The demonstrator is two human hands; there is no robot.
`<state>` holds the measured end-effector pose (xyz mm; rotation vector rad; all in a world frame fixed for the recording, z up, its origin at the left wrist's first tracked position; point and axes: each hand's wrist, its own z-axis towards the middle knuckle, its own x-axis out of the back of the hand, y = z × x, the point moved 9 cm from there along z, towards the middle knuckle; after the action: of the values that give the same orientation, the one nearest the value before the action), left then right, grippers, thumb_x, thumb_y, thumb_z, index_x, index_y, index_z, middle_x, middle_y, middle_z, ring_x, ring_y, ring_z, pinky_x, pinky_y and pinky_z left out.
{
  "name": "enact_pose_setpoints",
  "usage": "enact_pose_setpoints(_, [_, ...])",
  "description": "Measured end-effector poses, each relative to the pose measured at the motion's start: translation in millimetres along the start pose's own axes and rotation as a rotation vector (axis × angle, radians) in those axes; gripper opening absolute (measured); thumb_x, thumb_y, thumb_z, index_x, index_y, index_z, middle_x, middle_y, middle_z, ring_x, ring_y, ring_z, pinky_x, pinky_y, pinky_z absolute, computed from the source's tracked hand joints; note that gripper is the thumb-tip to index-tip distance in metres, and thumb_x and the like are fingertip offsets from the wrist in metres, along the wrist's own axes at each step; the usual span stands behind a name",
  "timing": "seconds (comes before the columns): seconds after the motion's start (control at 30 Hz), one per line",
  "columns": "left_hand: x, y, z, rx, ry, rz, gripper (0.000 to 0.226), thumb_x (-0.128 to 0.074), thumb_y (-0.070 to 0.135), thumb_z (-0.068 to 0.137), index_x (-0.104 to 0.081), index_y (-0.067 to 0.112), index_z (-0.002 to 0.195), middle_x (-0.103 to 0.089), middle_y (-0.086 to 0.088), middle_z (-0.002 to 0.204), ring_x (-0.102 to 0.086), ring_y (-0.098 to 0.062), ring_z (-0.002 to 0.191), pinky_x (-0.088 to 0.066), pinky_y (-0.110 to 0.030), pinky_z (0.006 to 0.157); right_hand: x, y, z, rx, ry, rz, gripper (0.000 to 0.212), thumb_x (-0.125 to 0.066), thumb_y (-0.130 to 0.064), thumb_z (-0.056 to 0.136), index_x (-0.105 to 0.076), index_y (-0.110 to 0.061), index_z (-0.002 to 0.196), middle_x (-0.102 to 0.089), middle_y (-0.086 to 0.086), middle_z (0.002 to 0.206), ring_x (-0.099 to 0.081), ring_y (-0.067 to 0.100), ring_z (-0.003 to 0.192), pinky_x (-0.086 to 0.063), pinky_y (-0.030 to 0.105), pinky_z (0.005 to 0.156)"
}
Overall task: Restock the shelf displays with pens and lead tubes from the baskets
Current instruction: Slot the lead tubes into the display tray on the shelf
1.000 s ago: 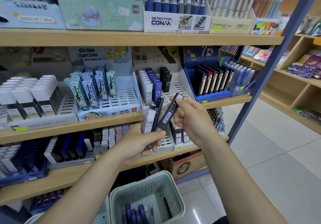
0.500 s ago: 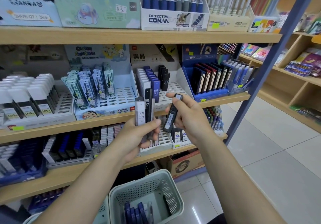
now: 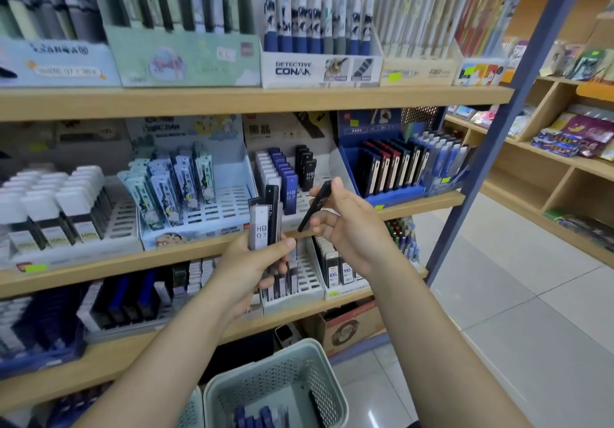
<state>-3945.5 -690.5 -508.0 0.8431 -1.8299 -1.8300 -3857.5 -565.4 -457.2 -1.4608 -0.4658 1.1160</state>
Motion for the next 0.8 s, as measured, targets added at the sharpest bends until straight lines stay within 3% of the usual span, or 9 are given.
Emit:
enact_pose_setpoints(0.1, [-2, 9, 6, -0.002, 0.025, 0.015, 0.018, -0.073, 0.011, 0.089, -0.062, 0.006, 0.102, -0.062, -0.005, 0.069, -0.055, -0.014, 0.055, -0.031, -0.020, 0.042, 15, -15, 20, 0.039, 0.105, -0.025, 0.040, -0.050, -0.040, 0.102, -0.066, -0.005, 0.115, -0.068, 0.000, 0.082, -0.058, 0.013, 0.068, -0.049, 0.026, 0.069])
enact_pose_setpoints(0.3, [-7, 2, 22, -0.008, 0.049, 0.047, 0.020, -0.074, 0.016, 0.089, -0.063, 0.008, 0.104, -0.063, -0.003, 0.068, -0.056, -0.012, 0.054, -0.032, -0.020, 0.043, 37, -19, 60, 0.090, 0.222, -0.151, 0.038, -0.051, -0.039, 0.103, -0.067, -0.008, 0.117, -0.070, 0.009, 0.106, -0.061, 0.022, 0.086, -0.053, 0.034, 0.083])
enact_pose_setpoints(0.37, [-9, -6, 27, 0.001, 0.039, 0.045, 0.019, -0.073, 0.017, 0.090, -0.063, 0.008, 0.103, -0.064, -0.003, 0.068, -0.056, -0.012, 0.054, -0.032, -0.020, 0.042, 38, -9, 68, 0.079, 0.221, -0.178, 0.040, -0.053, -0.039, 0.103, -0.065, -0.005, 0.121, -0.072, 0.006, 0.098, -0.065, 0.020, 0.086, -0.055, 0.034, 0.085])
enact_pose_setpoints(0.43, [-12, -12, 32, 0.015, 0.021, 0.048, 0.019, -0.073, 0.020, 0.091, -0.063, 0.008, 0.103, -0.065, -0.004, 0.070, -0.057, -0.013, 0.054, -0.033, -0.020, 0.042, 38, -1, 73, 0.066, 0.220, -0.223, 0.032, -0.053, -0.038, 0.102, -0.065, -0.010, 0.110, -0.070, 0.001, 0.083, -0.067, 0.019, 0.085, -0.057, 0.035, 0.086])
enact_pose_setpoints(0.53, [-15, -11, 40, 0.018, 0.005, 0.032, 0.019, -0.073, 0.021, 0.091, -0.064, 0.009, 0.103, -0.066, -0.007, 0.074, -0.057, -0.014, 0.056, -0.033, -0.022, 0.043, 39, 3, 79, 0.063, 0.225, -0.286, 0.028, -0.054, -0.040, 0.102, -0.065, -0.014, 0.101, -0.070, 0.002, 0.078, -0.069, 0.022, 0.086, -0.059, 0.037, 0.087])
enact_pose_setpoints(0.7, [-21, -10, 46, 0.036, -0.028, -0.036, 0.018, -0.072, 0.019, 0.091, -0.064, 0.009, 0.104, -0.065, -0.006, 0.072, -0.056, -0.014, 0.056, -0.031, -0.023, 0.044, 37, -1, 89, 0.076, 0.257, -0.464, 0.032, -0.057, -0.047, 0.098, -0.068, -0.018, 0.105, -0.068, 0.004, 0.072, -0.066, 0.015, 0.069, -0.056, 0.032, 0.072])
enact_pose_setpoints(0.8, [-21, -10, 48, 0.048, -0.039, -0.051, 0.020, -0.073, 0.019, 0.090, -0.064, 0.009, 0.105, -0.066, -0.004, 0.071, -0.057, -0.014, 0.056, -0.033, -0.022, 0.044, 38, -4, 91, 0.105, 0.317, -0.469, 0.026, -0.064, -0.048, 0.094, -0.068, -0.022, 0.096, -0.064, 0.003, 0.072, -0.062, 0.016, 0.066, -0.050, 0.034, 0.064])
